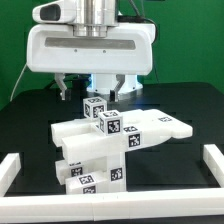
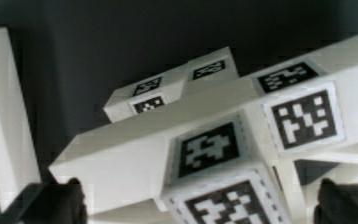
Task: Assemble chair
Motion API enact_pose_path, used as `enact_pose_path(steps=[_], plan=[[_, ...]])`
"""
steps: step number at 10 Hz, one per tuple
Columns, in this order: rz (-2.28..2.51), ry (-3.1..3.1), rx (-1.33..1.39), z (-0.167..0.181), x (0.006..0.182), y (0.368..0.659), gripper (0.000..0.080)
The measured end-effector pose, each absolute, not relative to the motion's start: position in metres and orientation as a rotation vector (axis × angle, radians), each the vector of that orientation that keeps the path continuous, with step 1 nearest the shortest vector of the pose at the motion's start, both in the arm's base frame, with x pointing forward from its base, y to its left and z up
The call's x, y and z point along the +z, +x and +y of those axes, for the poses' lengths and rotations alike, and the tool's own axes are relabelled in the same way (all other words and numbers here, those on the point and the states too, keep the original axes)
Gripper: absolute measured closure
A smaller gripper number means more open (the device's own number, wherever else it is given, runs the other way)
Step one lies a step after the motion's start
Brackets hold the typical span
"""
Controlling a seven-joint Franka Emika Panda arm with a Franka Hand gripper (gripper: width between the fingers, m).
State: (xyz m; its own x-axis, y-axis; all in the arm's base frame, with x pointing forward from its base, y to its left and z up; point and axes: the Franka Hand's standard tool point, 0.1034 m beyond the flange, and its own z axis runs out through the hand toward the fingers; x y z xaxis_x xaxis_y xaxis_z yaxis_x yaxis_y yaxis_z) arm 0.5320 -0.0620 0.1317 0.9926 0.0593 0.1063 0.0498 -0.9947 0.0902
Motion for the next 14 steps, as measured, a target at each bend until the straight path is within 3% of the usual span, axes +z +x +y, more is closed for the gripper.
enact_pose_path(steps=[2, 4, 7, 13, 14], plan=[[0.301, 3.118, -0.018, -0.051, 0.135, 0.519, 0.0151], [0.527, 3.094, -0.038, -0.041, 0.131, 0.518, 0.0151], [0.791, 3.005, 0.003, -0.059, 0.132, 0.526, 0.0151], [0.599, 2.972, 0.071, -0.067, 0.119, 0.538, 0.0151], [0.597, 2.972, 0.07, -0.069, 0.119, 0.538, 0.0279]])
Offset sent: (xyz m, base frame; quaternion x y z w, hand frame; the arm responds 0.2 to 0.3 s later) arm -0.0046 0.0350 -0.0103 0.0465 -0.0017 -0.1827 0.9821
